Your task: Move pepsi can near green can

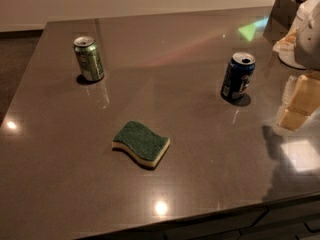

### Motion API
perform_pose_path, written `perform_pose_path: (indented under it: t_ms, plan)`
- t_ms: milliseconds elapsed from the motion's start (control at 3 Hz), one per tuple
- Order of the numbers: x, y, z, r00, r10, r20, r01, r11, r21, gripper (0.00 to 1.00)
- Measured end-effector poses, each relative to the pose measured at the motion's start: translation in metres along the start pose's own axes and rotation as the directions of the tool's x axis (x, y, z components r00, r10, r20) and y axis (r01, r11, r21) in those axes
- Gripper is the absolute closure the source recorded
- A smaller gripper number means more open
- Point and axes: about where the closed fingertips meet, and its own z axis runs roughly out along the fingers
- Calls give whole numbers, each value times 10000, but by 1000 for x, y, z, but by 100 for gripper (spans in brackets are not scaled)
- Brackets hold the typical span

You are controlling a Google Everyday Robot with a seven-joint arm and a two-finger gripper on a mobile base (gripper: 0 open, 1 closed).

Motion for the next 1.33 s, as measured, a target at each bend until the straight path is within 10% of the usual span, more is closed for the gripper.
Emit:
perform_pose_path:
  t_ms: [667,1333]
  plan:
    - [3,-26,9,9970,719,279,-722,9973,95,0]
    - [18,-88,48,9705,2213,953,-2254,9737,337,0]
